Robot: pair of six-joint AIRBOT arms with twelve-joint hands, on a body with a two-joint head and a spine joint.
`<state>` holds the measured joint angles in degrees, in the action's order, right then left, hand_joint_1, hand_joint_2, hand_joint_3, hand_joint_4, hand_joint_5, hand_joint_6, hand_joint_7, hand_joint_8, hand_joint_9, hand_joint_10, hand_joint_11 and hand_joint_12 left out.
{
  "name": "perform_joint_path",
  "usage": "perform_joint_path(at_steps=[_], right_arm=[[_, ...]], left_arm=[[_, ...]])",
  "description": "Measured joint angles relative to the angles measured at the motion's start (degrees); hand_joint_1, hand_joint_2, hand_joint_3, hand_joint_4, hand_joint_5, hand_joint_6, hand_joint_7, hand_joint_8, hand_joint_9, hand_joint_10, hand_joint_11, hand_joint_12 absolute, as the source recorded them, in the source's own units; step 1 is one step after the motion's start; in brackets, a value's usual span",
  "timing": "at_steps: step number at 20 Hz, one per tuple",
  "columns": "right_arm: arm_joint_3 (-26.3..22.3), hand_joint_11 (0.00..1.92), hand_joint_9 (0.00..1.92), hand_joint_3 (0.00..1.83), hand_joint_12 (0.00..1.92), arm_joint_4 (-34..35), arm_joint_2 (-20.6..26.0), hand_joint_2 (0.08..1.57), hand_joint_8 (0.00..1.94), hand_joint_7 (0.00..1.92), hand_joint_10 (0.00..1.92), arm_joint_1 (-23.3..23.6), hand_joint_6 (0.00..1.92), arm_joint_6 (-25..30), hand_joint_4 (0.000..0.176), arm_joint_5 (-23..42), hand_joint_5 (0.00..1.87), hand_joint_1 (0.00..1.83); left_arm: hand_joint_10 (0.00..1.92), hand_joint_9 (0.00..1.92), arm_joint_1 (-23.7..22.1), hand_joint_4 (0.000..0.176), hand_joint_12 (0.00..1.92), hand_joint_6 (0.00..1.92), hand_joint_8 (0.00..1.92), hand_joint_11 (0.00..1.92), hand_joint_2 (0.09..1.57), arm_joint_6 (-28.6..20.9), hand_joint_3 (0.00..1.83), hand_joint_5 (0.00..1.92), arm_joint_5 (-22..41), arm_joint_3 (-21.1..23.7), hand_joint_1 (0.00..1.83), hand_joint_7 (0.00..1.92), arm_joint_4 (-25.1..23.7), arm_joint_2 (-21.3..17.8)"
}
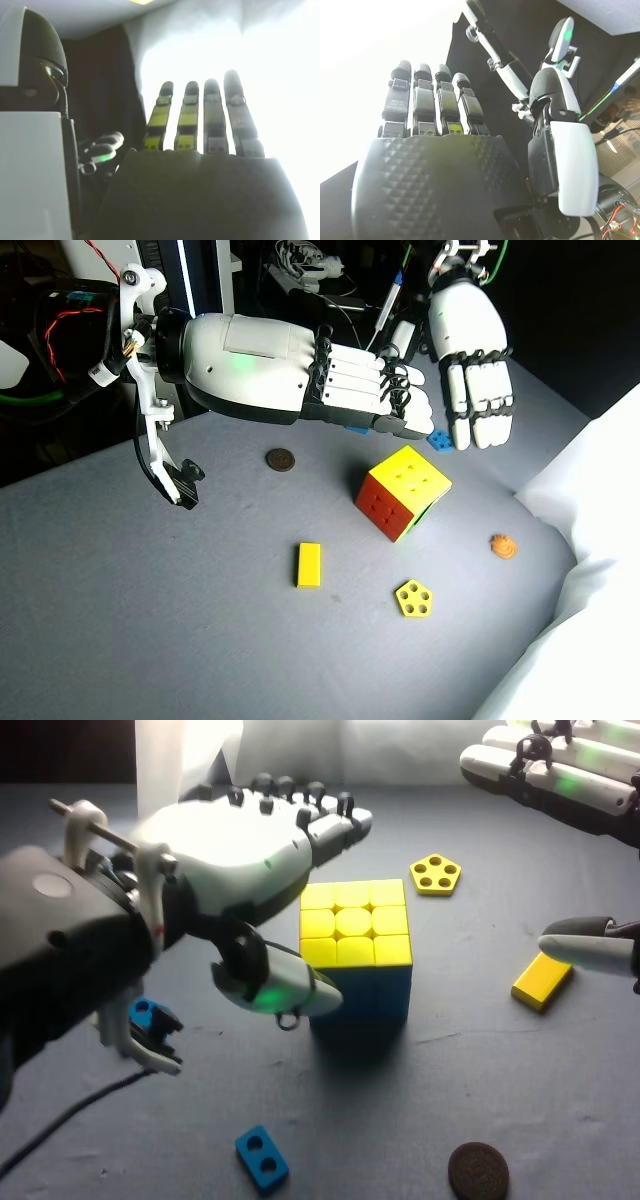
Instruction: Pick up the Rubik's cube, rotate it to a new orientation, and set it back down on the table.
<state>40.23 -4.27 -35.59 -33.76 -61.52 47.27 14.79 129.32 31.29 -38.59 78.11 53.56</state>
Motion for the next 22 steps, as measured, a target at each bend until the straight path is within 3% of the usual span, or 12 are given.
perform_joint_path(at_steps=[2, 3, 4, 5, 6, 7, 10, 11, 15, 17, 20, 22], right_arm=[[0.00, 0.00, 0.08, 0.00, 0.16, 0.00, 0.00, 1.20, 0.00, 0.09, 0.00, 0.00, 0.00, -0.02, 0.000, 0.00, 0.00, 0.41], [0.00, 0.00, 0.08, 0.00, 0.20, -0.02, 0.00, 1.21, 0.00, 0.08, 0.00, 0.00, 0.00, -0.04, 0.000, 0.02, 0.00, 0.35], [0.00, 0.00, 0.11, 0.00, 0.37, -0.07, 0.00, 1.22, 0.00, 0.09, 0.01, 0.00, 0.00, -0.04, 0.000, 0.04, 0.00, 0.33], [0.00, 0.00, 0.09, 0.00, 0.36, -0.02, 0.00, 1.22, 0.00, 0.08, 0.00, -0.02, 0.00, -0.04, 0.000, 0.02, 0.00, 0.32], [0.02, 0.00, 0.09, 0.00, 0.26, 0.07, 0.00, 1.21, 0.00, 0.09, 0.00, -0.02, 0.00, -0.04, 0.000, 0.02, 0.00, 0.38], [0.00, 0.00, 0.10, 0.00, 0.24, 0.09, 0.00, 1.21, 0.00, 0.09, 0.00, -0.02, 0.00, -0.04, 0.000, 0.02, 0.00, 0.39], [0.00, 0.00, 0.11, 0.00, 0.34, -0.04, -0.09, 1.22, 0.00, 0.10, 0.01, -0.15, 0.00, -0.04, 0.000, 0.02, 0.00, 0.31], [0.02, 0.00, 0.12, 0.00, 0.35, -0.02, -0.11, 1.20, 0.00, 0.10, 0.01, -0.24, 0.00, -0.07, 0.000, 0.02, 0.00, 0.41], [0.00, 0.00, 0.09, 0.00, 0.21, -0.02, -0.20, 1.20, 0.00, 0.09, 0.00, -0.42, 0.00, -0.07, 0.000, 0.02, 0.01, 0.43], [0.02, 0.00, 0.09, 0.00, 0.47, 0.00, -0.20, 1.21, 0.02, 0.06, 0.00, -0.42, 0.00, -0.09, 0.000, 0.04, 0.00, 0.36], [0.00, 0.00, 0.09, 0.00, 0.41, -0.11, -0.24, 1.19, 0.01, 0.08, 0.00, -0.42, 0.01, -0.09, 0.000, 0.02, 0.04, 0.43], [0.02, 0.00, 0.08, 0.00, 0.53, -0.09, -0.24, 1.21, 0.00, 0.08, 0.00, -0.42, 0.00, -0.11, 0.000, 0.02, 0.02, 0.34]], left_arm=[[0.00, 0.01, 0.57, 0.033, 0.28, 0.00, 0.00, 0.00, 1.00, -0.57, 0.00, 0.00, 1.66, -0.81, 0.79, 0.01, 0.33, 1.77], [0.00, 0.00, 0.66, 0.039, 0.27, 0.00, 0.00, 0.00, 1.01, -0.55, 0.00, 0.00, 2.05, -1.62, 0.73, 0.00, 0.52, 2.67], [0.00, 0.00, 0.81, 0.044, 0.18, 0.00, 0.00, 0.00, 1.00, -0.55, 0.00, 0.00, 2.47, -2.16, 0.73, 0.00, 0.87, 3.28], [0.00, 0.00, 1.25, 0.050, 0.11, 0.00, 0.00, 0.00, 1.01, -0.52, 0.00, 0.00, 3.15, -2.95, 0.77, 0.00, 0.98, 4.26], [0.00, 0.00, 1.73, 0.051, 0.07, 0.00, 0.00, 0.00, 0.95, -0.59, 0.00, 0.00, 3.32, -3.50, 1.03, 0.00, 1.70, 5.14], [0.00, 0.00, 1.97, 0.049, 0.03, 0.00, 0.00, 0.00, 0.93, -0.79, 0.00, 0.00, 3.28, -4.07, 1.11, 0.00, 2.10, 5.90], [0.00, 0.00, 2.89, 0.057, 0.00, 0.00, 0.00, 0.00, 1.05, -1.88, 0.04, 0.00, 3.23, -5.38, 1.02, 0.00, 1.68, 8.13], [0.00, 0.00, 3.34, 0.055, 0.00, 0.00, 0.00, 0.00, 1.00, -1.95, 0.01, 0.00, 3.30, -5.64, 1.14, 0.00, 1.57, 8.55], [0.00, 0.00, 4.31, 0.044, 0.00, 0.00, 0.00, 0.00, 1.00, -2.05, 0.01, 0.00, 4.28, -8.35, 1.13, 0.00, 1.86, 10.86], [0.00, 0.00, 4.31, 0.043, 0.00, 0.00, 0.00, 0.00, 1.04, -2.08, 0.02, 0.00, 4.26, -9.60, 1.05, 0.00, 2.03, 12.00], [0.00, 0.00, 4.31, 0.041, 0.00, 0.00, 0.00, 0.00, 0.95, -2.12, 0.00, 0.00, 4.07, -11.52, 1.19, 0.00, 2.16, 13.18], [0.00, 0.00, 4.31, 0.030, 0.00, 0.00, 0.00, 0.00, 1.05, -2.08, 0.03, 0.00, 3.80, -12.72, 1.06, 0.00, 2.49, 13.62]])
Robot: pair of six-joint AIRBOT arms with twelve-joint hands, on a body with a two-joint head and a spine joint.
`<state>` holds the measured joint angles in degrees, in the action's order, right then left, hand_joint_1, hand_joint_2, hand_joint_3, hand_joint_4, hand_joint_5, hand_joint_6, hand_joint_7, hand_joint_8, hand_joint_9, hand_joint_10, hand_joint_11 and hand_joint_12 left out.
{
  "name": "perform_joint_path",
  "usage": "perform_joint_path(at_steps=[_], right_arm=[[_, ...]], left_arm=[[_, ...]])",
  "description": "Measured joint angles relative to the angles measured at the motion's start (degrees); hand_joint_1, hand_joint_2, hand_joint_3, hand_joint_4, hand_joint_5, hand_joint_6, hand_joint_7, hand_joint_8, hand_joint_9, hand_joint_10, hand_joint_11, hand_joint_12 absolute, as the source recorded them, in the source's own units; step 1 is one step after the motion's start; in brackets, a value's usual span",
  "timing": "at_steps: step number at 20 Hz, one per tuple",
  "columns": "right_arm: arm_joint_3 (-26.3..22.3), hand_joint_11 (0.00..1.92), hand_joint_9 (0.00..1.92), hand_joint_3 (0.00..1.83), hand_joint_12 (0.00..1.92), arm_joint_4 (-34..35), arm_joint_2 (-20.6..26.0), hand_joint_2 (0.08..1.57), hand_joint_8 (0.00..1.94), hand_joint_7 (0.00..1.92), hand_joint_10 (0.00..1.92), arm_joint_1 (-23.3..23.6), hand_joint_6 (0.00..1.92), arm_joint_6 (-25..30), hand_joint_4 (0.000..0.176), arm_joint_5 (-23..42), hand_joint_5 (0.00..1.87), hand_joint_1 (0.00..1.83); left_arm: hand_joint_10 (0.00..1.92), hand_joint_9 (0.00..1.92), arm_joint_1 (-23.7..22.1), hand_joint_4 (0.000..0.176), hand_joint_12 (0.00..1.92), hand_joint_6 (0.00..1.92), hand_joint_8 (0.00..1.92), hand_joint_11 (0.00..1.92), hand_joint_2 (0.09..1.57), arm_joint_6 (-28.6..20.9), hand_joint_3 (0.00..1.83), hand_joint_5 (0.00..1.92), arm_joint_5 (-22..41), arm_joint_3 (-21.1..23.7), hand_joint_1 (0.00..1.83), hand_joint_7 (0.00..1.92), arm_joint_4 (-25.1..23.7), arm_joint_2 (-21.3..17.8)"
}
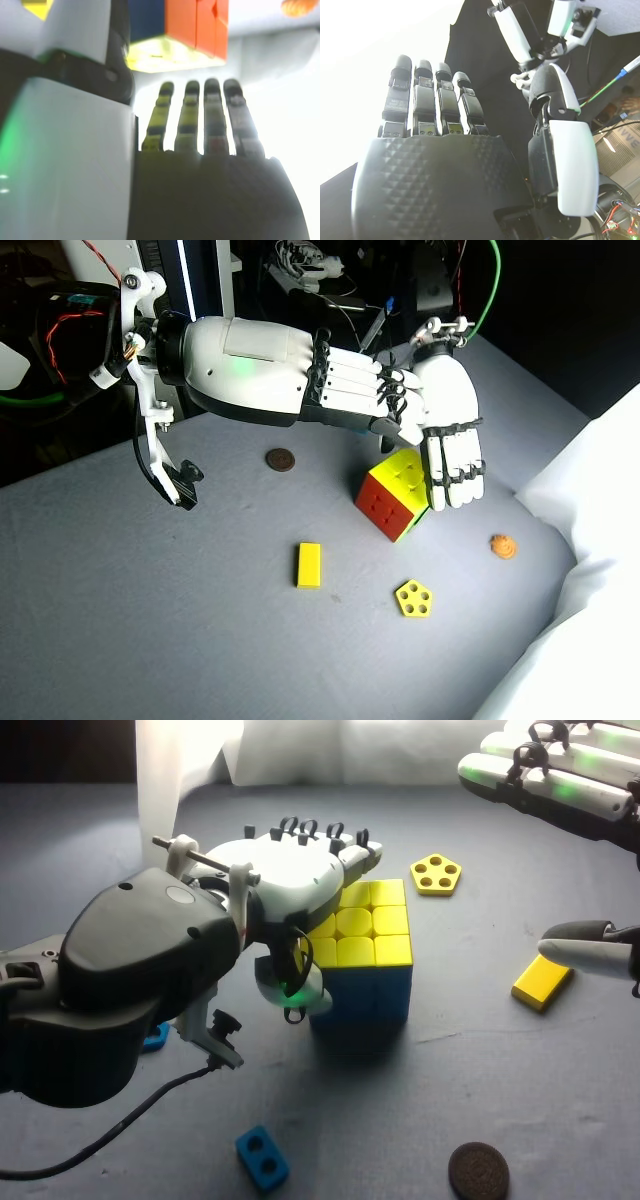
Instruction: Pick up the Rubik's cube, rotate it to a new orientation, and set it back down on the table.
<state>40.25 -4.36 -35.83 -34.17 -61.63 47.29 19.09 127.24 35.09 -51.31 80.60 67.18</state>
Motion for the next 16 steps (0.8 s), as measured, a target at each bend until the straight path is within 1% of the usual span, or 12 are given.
perform_joint_path(at_steps=[1, 3, 4, 6, 7, 8, 11, 12, 13, 14, 15, 16], right_arm=[[0.00, 0.00, 0.09, 0.00, 0.53, 0.00, 0.00, 1.20, 0.00, 0.09, 0.00, 0.00, 0.01, -0.02, 0.000, 0.00, 0.02, 0.37], [-0.02, 0.00, 0.08, 0.00, 0.34, -0.24, 0.00, 1.20, 0.00, 0.09, 0.01, 0.00, 0.00, -0.02, 0.000, 0.02, 0.04, 0.43], [-0.02, 0.00, 0.08, 0.00, 0.43, -0.26, 0.00, 1.20, 0.00, 0.07, 0.01, -0.09, 0.00, -0.02, 0.000, 0.00, 0.01, 0.39], [-0.02, 0.00, 0.07, 0.00, 0.57, -0.24, 0.00, 1.21, 0.00, 0.05, 0.00, -0.39, 0.00, -0.09, 0.000, -0.02, 0.00, 0.36], [-0.02, 0.00, 0.07, 0.00, 0.59, -0.26, 0.00, 1.21, 0.00, 0.05, 0.00, -0.39, 0.00, -0.09, 0.000, -0.02, 0.00, 0.35], [0.00, 0.00, 0.09, 0.00, 0.63, -0.26, 0.00, 1.21, 0.00, 0.04, 0.01, -0.39, 0.00, -0.09, 0.000, -0.02, 0.00, 0.35], [-0.02, 0.00, 0.09, 0.00, 0.64, -0.83, 0.00, 1.21, 0.01, 0.05, 0.01, -0.39, 0.00, -0.11, 0.000, 0.00, 0.00, 0.34], [-0.02, 0.00, 0.09, 0.00, 0.58, -0.83, 0.00, 1.21, 0.00, 0.06, 0.01, -0.39, 0.00, -0.09, 0.000, 0.00, 0.00, 0.38], [0.00, 0.00, 0.09, 0.00, 0.29, -0.79, 0.00, 1.20, 0.00, 0.08, 0.00, -0.42, 0.01, -0.11, 0.000, 0.00, 0.03, 0.45], [-0.02, 0.00, 0.09, 0.00, 0.29, -0.72, 0.00, 1.20, 0.00, 0.08, 0.00, -0.39, 0.01, -0.11, 0.000, 0.00, 0.03, 0.45], [0.00, 0.00, 0.11, 0.00, 0.45, -0.76, 0.00, 1.20, 0.00, 0.09, 0.01, -0.42, 0.00, -0.11, 0.000, 0.02, 0.02, 0.41], [0.00, 0.00, 0.12, 0.00, 0.53, -0.81, 0.00, 1.20, 0.00, 0.09, 0.01, -0.42, 0.00, -0.11, 0.000, 0.02, 0.01, 0.37]], left_arm=[[0.00, 0.00, 0.00, 0.034, 0.00, 0.00, 0.00, 0.00, 1.02, -0.02, 0.01, 0.00, 0.02, -0.50, 1.11, 0.00, 0.22, 0.33], [0.00, 0.00, 0.00, 0.032, 0.00, 0.00, 0.00, 0.00, 0.99, -0.02, 0.00, 0.00, 0.07, -1.33, 1.17, 0.00, 0.61, 0.96], [0.00, 0.00, 0.00, 0.030, 0.00, 0.00, 0.00, 0.00, 1.02, 0.02, 0.01, 0.00, -0.13, -1.73, 1.12, 0.00, 0.72, 1.25], [0.00, 0.00, 0.00, 0.042, 0.00, 0.00, 0.00, 0.00, 1.07, 0.63, 0.03, 0.00, -0.79, -2.38, 1.03, 0.00, 1.57, 1.66], [0.00, 0.00, 0.00, 0.048, 0.00, 0.00, 0.00, 0.00, 1.07, 1.16, 0.02, 0.00, -0.90, -2.60, 1.03, 0.00, 2.29, 1.73], [0.00, 0.00, -0.13, 0.043, 0.00, 0.00, 0.00, 0.00, 1.06, 1.90, 0.02, 0.00, -0.85, -3.10, 1.03, 0.00, 3.19, 2.10], [0.00, 0.00, -0.20, 0.045, 0.00, 0.00, 0.00, 0.00, 1.07, 2.99, 0.02, 0.00, -0.83, -3.72, 1.03, 0.00, 4.13, 2.82], [0.00, 0.00, -0.20, 0.047, 0.00, 0.00, 0.00, 0.00, 1.03, 3.19, 0.00, 0.00, -0.79, -4.04, 1.10, 0.00, 4.55, 3.26], [0.00, 0.00, -0.20, 0.046, 0.00, 0.00, 0.00, 0.00, 0.98, 3.32, 0.00, 0.00, -1.01, -4.44, 1.17, 0.00, 5.05, 3.69], [0.00, 0.00, -0.20, 0.046, 0.00, 0.00, 0.00, 0.00, 0.98, 3.34, 0.00, 0.00, -1.09, -4.63, 1.17, 0.00, 5.25, 3.93], [0.00, 0.00, -0.20, 0.039, 0.00, 0.00, 0.00, 0.00, 1.04, 3.76, 0.01, 0.00, -1.03, -4.76, 1.09, 0.00, 5.86, 4.15], [0.00, 0.00, -0.20, 0.037, 0.00, 0.00, 0.00, 0.00, 1.06, 3.93, 0.02, 0.00, -1.11, -5.05, 1.04, 0.00, 6.25, 4.39]])
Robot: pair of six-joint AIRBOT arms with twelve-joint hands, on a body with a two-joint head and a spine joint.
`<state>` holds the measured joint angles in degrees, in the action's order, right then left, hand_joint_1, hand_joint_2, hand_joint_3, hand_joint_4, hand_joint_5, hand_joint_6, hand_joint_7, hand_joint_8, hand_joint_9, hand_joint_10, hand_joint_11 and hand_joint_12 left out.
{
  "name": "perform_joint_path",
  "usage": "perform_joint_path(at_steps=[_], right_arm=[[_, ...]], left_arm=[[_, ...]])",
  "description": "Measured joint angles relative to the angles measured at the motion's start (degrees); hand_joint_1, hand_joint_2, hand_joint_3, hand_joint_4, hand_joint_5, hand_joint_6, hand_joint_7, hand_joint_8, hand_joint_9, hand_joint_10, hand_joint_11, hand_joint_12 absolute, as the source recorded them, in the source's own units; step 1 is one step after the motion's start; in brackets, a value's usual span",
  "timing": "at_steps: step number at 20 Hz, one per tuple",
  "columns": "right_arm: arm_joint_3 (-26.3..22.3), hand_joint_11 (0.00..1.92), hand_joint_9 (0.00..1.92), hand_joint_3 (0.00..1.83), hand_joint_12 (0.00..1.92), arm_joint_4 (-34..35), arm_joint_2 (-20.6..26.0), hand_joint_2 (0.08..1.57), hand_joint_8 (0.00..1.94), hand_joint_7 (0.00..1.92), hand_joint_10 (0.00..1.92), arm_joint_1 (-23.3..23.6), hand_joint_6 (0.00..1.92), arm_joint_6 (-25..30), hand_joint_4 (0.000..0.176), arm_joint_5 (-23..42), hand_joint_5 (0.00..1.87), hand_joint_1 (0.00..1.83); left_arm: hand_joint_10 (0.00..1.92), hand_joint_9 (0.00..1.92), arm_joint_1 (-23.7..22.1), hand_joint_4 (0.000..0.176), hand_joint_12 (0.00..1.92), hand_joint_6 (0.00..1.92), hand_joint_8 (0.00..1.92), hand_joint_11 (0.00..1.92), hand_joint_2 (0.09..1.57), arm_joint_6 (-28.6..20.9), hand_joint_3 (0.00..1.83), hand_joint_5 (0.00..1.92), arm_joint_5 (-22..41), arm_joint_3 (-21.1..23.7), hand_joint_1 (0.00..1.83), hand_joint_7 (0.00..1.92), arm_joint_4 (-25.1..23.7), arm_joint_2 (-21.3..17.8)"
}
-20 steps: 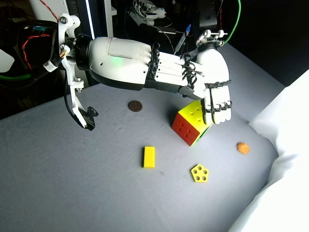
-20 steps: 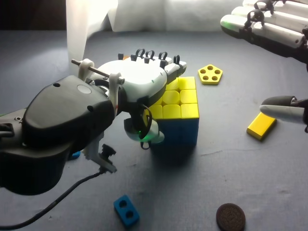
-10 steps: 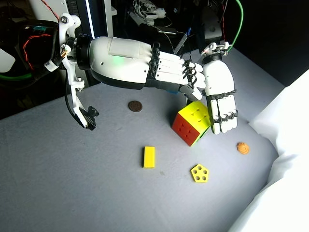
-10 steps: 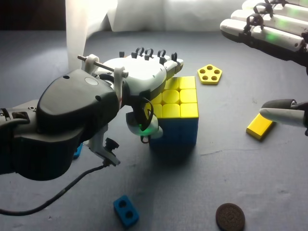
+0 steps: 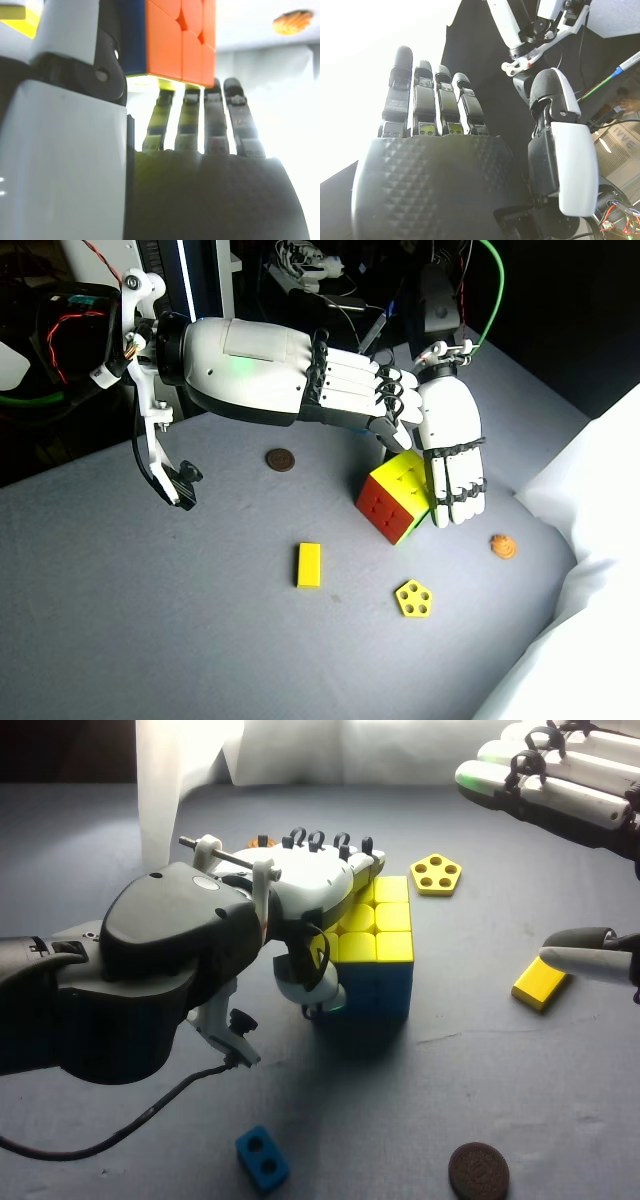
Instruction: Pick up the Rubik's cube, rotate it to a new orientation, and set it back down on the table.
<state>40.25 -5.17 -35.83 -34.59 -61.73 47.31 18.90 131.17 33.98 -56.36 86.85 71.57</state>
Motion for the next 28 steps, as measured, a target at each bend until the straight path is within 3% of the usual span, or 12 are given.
perform_joint_path(at_steps=[6, 7, 8, 9, 13, 14, 15, 18, 20, 22, 26, 28], right_arm=[[-0.02, 0.00, 0.11, 0.00, 0.62, -0.15, 0.00, 1.21, 0.00, 0.05, 0.01, 0.00, 0.00, 0.00, 0.000, 0.00, 0.00, 0.36], [0.00, 0.00, 0.12, 0.00, 0.54, -0.22, 0.00, 1.20, 0.01, 0.09, 0.01, 0.00, 0.01, 0.00, 0.000, 0.00, 0.04, 0.42], [0.00, 0.00, 0.10, 0.00, 0.46, -0.24, 0.00, 1.20, 0.00, 0.08, 0.00, 0.00, 0.01, 0.00, 0.000, 0.00, 0.04, 0.43], [0.00, 0.00, 0.11, 0.00, 0.56, -0.35, 0.00, 1.20, 0.00, 0.09, 0.01, 0.00, 0.00, 0.00, 0.000, 0.00, 0.04, 0.38], [-0.02, 0.00, 0.10, 0.00, 0.72, -0.50, 0.00, 1.20, 0.00, 0.07, 0.00, -0.42, 0.00, 0.00, 0.000, 0.07, 0.02, 0.37], [0.00, 0.00, 0.09, 0.00, 0.69, -0.44, 0.00, 1.20, 0.00, 0.06, 0.00, -0.42, 0.00, 0.00, 0.000, 0.04, 0.00, 0.35], [0.00, 0.00, 0.05, 0.00, 0.51, -0.44, 0.00, 1.22, 0.00, 0.03, 0.00, -0.42, 0.00, 0.00, 0.000, 0.04, 0.00, 0.34], [-0.02, 0.00, 0.10, 0.00, 0.46, -0.57, 0.00, 1.20, 0.01, 0.07, 0.02, -0.42, 0.01, 0.00, 0.000, 0.07, 0.04, 0.45], [0.00, 0.00, 0.12, 0.00, 0.57, -0.48, 0.00, 1.19, 0.00, 0.07, 0.02, -0.42, 0.00, -0.02, 0.000, 0.04, 0.04, 0.41], [0.00, 0.00, 0.10, 0.00, 0.54, -0.48, 0.00, 1.20, 0.00, 0.07, 0.01, -0.44, 0.00, -0.02, 0.000, 0.04, 0.00, 0.38], [-0.02, 0.00, 0.10, 0.00, 0.54, -0.52, 0.00, 1.21, 0.00, 0.06, 0.00, -0.68, 0.00, -0.07, 0.000, 0.35, 0.00, 0.35], [-0.02, 0.00, 0.10, 0.00, 0.55, -0.52, 0.00, 1.20, 0.00, 0.08, 0.01, -0.66, 0.00, -0.07, 0.000, 0.42, 0.00, 0.41]], left_arm=[[0.00, 0.00, -0.20, 0.044, 0.00, 0.00, 0.00, 0.00, 1.08, 2.29, 0.01, 0.00, 0.42, -1.38, 0.99, 0.00, 2.64, 1.22], [0.00, 0.00, -0.20, 0.051, 0.00, 0.00, 0.00, 0.00, 1.02, 2.34, 0.00, 0.00, 0.42, -1.51, 1.10, 0.00, 2.80, 1.40], [0.00, 0.00, -0.22, 0.047, 0.00, 0.00, 0.00, 0.00, 1.00, 2.86, 0.00, 0.00, 0.50, -1.68, 1.15, 0.00, 2.99, 1.55], [0.00, 0.00, -0.22, 0.035, 0.00, 0.00, 0.00, 0.00, 1.03, 3.21, 0.00, 0.00, 0.46, -1.81, 1.10, 0.00, 3.65, 1.55], [0.00, 0.00, -1.68, 0.042, 0.00, 0.00, 0.00, 0.00, 1.07, 9.62, 0.01, 0.00, 0.44, -2.23, 1.01, 0.00, 8.20, 1.16], [0.00, 0.00, -1.77, 0.042, 0.00, 0.00, 0.00, 0.00, 1.09, 9.81, 0.01, 0.00, 0.50, -2.34, 1.01, 0.00, 8.66, 1.01], [0.00, 0.00, -1.77, 0.045, 0.00, 0.00, 0.00, 0.00, 1.07, 9.81, 0.01, 0.00, 0.87, -2.45, 1.01, 0.00, 9.27, 1.01], [0.00, 0.00, -1.97, 0.053, 0.00, 0.00, 0.00, 0.00, 1.00, 9.97, 0.00, 0.00, 1.14, -2.45, 1.13, 0.00, 9.86, 1.01], [0.00, 0.00, -2.12, 0.039, 0.00, 0.00, 0.00, 0.00, 1.02, 10.01, 0.00, 0.00, 1.09, -2.43, 1.11, 0.00, 10.08, 1.01], [0.00, 0.00, -2.19, 0.045, 0.00, 0.00, 0.00, 0.00, 1.07, 10.25, 0.01, 0.00, 1.20, -2.25, 1.01, 0.00, 10.03, 0.94], [0.00, 0.00, -2.19, 0.047, 0.00, 0.00, 0.00, 0.00, 1.08, 10.29, 0.01, 0.00, 1.55, -1.70, 1.00, 0.00, 10.05, 0.76], [0.00, 0.00, -2.19, 0.058, 0.00, 0.00, 0.00, 0.00, 1.03, 10.27, 0.00, 0.00, 1.42, -1.66, 1.07, 0.00, 9.97, 0.76]])
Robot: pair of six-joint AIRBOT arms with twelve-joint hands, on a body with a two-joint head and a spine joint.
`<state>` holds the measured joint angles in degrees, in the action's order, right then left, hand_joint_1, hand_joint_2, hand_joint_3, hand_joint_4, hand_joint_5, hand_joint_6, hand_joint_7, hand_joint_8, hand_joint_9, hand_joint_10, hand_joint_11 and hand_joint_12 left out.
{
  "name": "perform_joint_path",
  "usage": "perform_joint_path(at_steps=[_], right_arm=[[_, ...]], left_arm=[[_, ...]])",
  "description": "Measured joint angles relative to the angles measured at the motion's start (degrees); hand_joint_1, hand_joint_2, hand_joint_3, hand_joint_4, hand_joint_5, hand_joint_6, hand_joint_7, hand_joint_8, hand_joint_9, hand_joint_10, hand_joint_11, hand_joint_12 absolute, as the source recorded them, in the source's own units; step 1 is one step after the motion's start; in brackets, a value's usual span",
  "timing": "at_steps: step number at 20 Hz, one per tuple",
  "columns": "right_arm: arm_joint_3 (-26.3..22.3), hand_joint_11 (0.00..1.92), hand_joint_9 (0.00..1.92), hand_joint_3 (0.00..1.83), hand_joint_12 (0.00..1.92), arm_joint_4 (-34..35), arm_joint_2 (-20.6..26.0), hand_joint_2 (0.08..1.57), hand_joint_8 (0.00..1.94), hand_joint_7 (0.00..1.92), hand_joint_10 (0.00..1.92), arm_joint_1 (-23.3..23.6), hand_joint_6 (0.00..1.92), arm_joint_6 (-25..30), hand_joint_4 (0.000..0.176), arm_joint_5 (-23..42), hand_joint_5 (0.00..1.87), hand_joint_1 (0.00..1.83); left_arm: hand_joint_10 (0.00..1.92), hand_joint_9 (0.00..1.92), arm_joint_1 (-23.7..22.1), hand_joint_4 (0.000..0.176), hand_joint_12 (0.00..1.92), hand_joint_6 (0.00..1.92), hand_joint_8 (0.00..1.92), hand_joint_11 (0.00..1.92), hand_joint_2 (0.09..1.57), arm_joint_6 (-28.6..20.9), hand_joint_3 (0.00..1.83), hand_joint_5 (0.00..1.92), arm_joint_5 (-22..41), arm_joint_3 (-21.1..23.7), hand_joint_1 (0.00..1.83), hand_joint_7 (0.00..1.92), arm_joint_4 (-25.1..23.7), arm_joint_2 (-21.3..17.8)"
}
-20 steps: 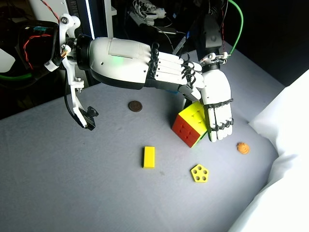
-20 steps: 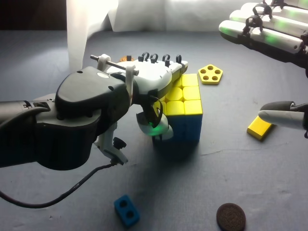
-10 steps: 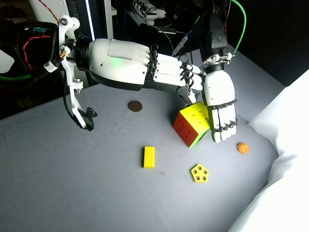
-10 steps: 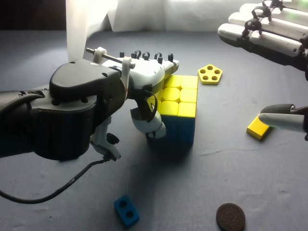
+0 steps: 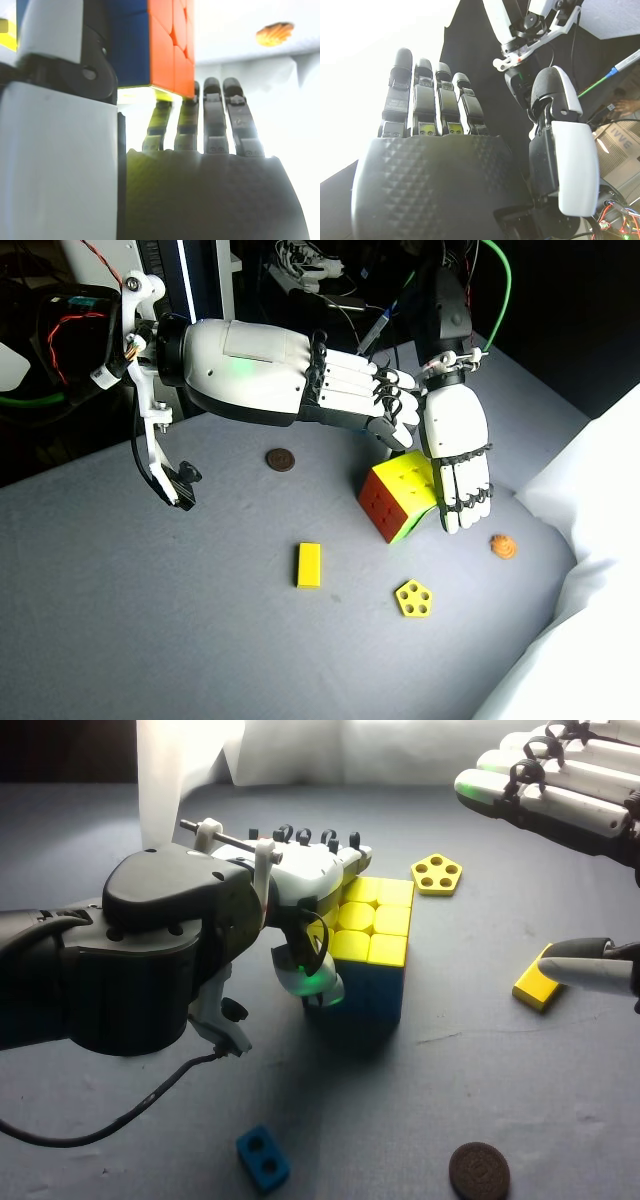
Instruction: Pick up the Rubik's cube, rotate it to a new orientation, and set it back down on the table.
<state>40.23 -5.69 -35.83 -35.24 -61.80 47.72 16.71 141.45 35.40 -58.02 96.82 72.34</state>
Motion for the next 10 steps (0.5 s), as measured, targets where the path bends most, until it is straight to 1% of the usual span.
perform_joint_path(at_steps=[1, 2, 3, 4, 5, 7, 9, 10], right_arm=[[0.00, 0.00, 0.11, 0.00, 0.53, -0.02, 0.00, 1.19, 0.01, 0.10, 0.01, 0.00, 0.01, -0.02, 0.000, 0.00, 0.03, 0.46], [0.02, 0.00, 0.11, 0.00, 0.47, -0.09, 0.00, 1.19, 0.00, 0.10, 0.01, 0.00, 0.01, -0.04, 0.000, 0.00, 0.04, 0.46], [0.00, 0.00, 0.10, 0.01, 0.47, -0.13, 0.00, 1.21, 0.00, 0.08, 0.00, -0.02, 0.00, -0.04, 0.000, 0.00, 0.01, 0.38], [0.00, 0.00, 0.10, 0.00, 0.55, -0.15, 0.00, 1.21, 0.00, 0.08, 0.00, -0.02, 0.00, -0.09, 0.000, 0.00, 0.01, 0.38], [0.00, 0.00, 0.08, 0.00, 0.54, -0.20, 0.00, 1.21, 0.00, 0.05, 0.00, -0.02, 0.00, -0.09, 0.000, 0.00, 0.00, 0.38], [0.02, 0.00, 0.04, 0.00, 0.31, -0.17, 0.00, 1.21, 0.00, 0.05, 0.00, -0.02, 0.00, -0.15, 0.000, 0.00, 0.00, 0.38], [0.02, 0.00, 0.07, 0.00, 0.45, -0.20, 0.00, 1.21, 0.00, 0.05, 0.01, -0.02, 0.00, -0.15, 0.000, 0.00, 0.00, 0.37], [0.00, 0.00, 0.08, 0.00, 0.47, -0.31, 0.00, 1.20, 0.01, 0.07, 0.01, -0.02, 0.01, -0.15, 0.000, 0.00, 0.02, 0.44]], left_arm=[[0.00, 0.00, 0.00, 0.055, 0.00, 0.00, 0.00, 0.00, 0.99, 0.00, 0.00, 0.00, -0.11, 0.00, 1.13, 0.00, -0.17, 0.00], [0.00, 0.00, 0.00, 0.052, 0.00, 0.00, 0.00, 0.00, 0.97, -0.02, 0.00, 0.00, -0.39, 0.07, 1.15, 0.00, -0.37, 0.00], [0.00, 0.00, 0.00, 0.049, 0.00, 0.00, 0.00, 0.00, 1.03, -0.02, 0.00, 0.00, -0.48, 0.20, 1.07, 0.00, -0.44, 0.02], [0.00, 0.00, 0.00, 0.049, 0.00, 0.00, 0.00, 0.00, 1.05, 0.02, 0.01, 0.00, -0.57, 0.28, 1.04, 0.00, -0.61, 0.07], [0.00, 0.00, 0.00, 0.048, 0.00, 0.00, 0.00, 0.00, 1.05, -0.02, 0.01, 0.00, -0.63, 0.35, 1.03, 0.00, -0.61, 0.07], [0.00, 0.00, 0.00, 0.047, 0.00, 0.00, 0.00, 0.00, 1.05, -0.02, 0.00, 0.00, -0.61, 0.42, 1.02, 0.00, -0.66, 0.07], [0.00, 0.00, 0.00, 0.042, 0.00, 0.00, 0.00, 0.00, 1.06, -0.02, 0.01, 0.00, -0.44, 0.70, 1.00, 0.00, -0.72, 0.07], [0.00, 0.00, 0.00, 0.041, 0.00, 0.00, 0.00, 0.00, 1.01, -0.02, 0.00, 0.00, -0.46, 0.70, 1.10, 0.00, -0.74, 0.07]])
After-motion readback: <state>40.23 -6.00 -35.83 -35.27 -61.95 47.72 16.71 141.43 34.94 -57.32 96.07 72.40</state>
